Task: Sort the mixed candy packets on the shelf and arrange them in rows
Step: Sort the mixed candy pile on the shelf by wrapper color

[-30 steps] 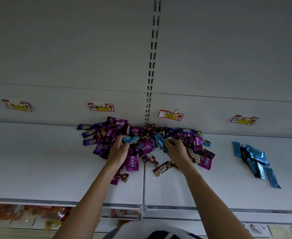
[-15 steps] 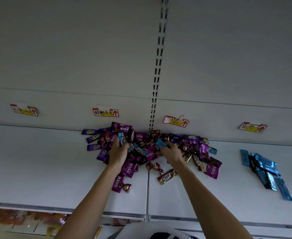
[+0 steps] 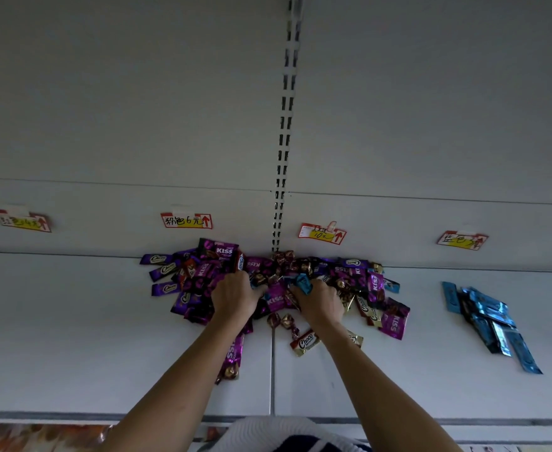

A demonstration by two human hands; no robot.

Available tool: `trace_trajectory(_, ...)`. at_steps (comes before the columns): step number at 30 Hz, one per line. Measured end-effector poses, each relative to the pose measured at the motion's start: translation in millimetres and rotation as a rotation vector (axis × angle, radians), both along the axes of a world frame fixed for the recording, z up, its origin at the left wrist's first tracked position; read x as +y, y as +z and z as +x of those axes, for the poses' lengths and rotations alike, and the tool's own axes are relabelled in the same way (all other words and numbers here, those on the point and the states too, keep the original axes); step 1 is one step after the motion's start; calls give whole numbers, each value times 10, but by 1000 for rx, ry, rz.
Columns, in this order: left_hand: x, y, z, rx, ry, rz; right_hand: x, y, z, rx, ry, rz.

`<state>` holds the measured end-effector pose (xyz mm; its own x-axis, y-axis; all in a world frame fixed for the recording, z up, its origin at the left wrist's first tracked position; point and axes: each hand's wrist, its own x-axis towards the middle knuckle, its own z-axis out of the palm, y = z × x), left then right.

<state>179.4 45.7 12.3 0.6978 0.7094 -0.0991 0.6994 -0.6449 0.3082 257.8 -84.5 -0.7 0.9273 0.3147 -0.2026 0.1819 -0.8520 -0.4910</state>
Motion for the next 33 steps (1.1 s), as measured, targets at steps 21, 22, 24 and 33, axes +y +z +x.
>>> trace_trajectory(21,158,-137,-149,-221,-117,-219,192,152,31,176,-7,-74)
trace_trajectory(22,150,-128,-163,-232,-125,-216,189,161,29,177,-28,-59)
trace_trajectory(24,135,-101,-184,-257,-112,-207,205,160,7,144,-45,-44)
trace_trajectory(33,188,23,-287,-353,-148,-264,273,194,-59,-23,103,-182)
